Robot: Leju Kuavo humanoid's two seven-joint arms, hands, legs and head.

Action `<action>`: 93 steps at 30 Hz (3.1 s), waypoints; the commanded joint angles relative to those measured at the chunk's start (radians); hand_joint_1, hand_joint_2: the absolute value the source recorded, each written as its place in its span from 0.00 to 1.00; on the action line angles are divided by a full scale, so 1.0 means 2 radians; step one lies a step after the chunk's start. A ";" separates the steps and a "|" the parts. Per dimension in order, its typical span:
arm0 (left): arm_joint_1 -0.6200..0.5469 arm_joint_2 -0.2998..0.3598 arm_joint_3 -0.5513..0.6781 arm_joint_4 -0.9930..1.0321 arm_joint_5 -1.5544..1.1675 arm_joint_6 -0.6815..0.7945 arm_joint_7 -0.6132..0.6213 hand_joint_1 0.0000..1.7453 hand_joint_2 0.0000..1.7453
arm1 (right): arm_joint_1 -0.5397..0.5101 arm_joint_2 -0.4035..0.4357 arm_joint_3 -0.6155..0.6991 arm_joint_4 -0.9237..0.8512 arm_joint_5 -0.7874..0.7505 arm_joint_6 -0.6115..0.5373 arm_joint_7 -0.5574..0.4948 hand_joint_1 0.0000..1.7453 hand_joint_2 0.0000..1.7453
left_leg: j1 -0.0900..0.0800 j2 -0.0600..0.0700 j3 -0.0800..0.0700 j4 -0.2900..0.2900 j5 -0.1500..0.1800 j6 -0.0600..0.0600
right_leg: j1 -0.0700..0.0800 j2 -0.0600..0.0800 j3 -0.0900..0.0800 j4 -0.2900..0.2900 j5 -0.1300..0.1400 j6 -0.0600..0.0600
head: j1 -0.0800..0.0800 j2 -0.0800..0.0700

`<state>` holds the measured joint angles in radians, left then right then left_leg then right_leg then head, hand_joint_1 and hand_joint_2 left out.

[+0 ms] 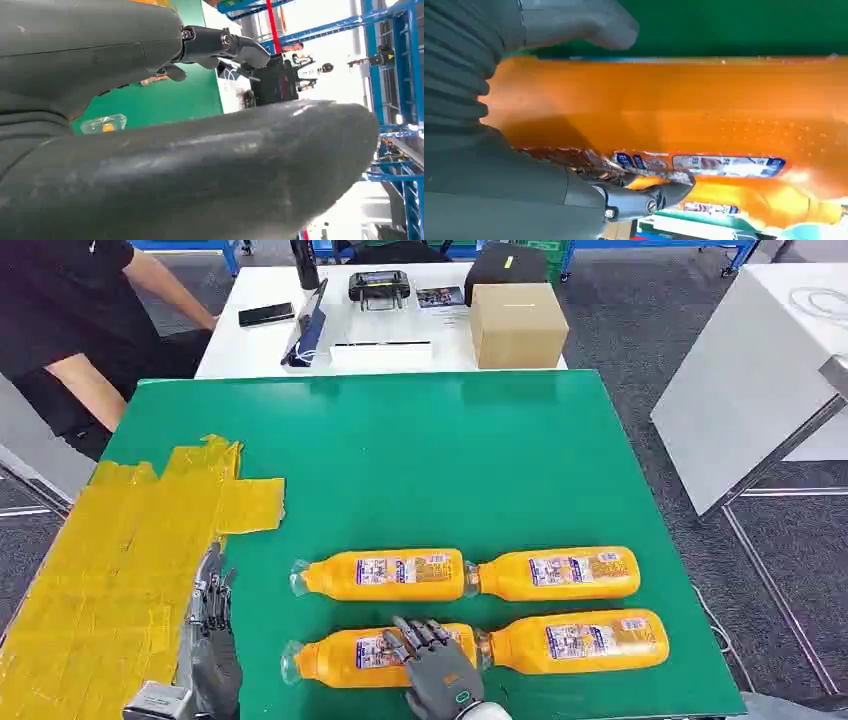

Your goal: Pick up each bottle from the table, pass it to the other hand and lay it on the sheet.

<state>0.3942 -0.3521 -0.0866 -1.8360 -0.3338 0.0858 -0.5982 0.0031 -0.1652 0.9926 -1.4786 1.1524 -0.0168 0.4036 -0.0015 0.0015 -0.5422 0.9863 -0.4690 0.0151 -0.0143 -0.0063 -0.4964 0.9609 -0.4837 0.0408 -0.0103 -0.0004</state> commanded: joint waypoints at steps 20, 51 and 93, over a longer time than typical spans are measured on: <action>-0.008 0.002 0.013 0.025 0.038 -0.027 0.010 0.00 0.00 | 0.017 0.057 -0.057 0.102 -0.144 -0.060 -0.080 1.00 1.00 | 0.003 0.004 0.006 -0.001 0.000 -0.002 | 0.003 0.004 0.004 -0.002 0.002 -0.002 | 0.000 0.000; 0.013 0.002 0.018 0.029 0.235 -0.086 0.073 0.00 1.00 | 0.085 0.140 -0.174 -0.074 -0.303 -0.149 -0.326 1.00 1.00 | 0.002 0.004 0.001 0.000 0.000 -0.003 | 0.002 0.005 0.004 0.000 0.001 -0.002 | 0.000 0.000; 0.036 0.002 -0.028 0.033 0.270 -0.214 0.065 0.00 1.00 | 0.009 0.170 -0.055 0.069 -0.231 -0.060 -0.345 1.00 1.00 | 0.002 0.003 0.000 -0.001 0.000 -0.003 | 0.002 0.004 0.004 -0.001 0.001 -0.002 | 0.000 0.000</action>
<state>0.4753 -0.3540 -0.1358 -1.8070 0.2094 -0.3429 -0.4700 -0.0308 0.1015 0.8194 -1.4202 0.6863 -0.1370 -0.2880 0.0017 0.0090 -0.5442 0.9862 -0.4693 0.0105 -0.0112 0.0026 -0.4907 0.9612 -0.4809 0.0377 -0.0099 -0.0004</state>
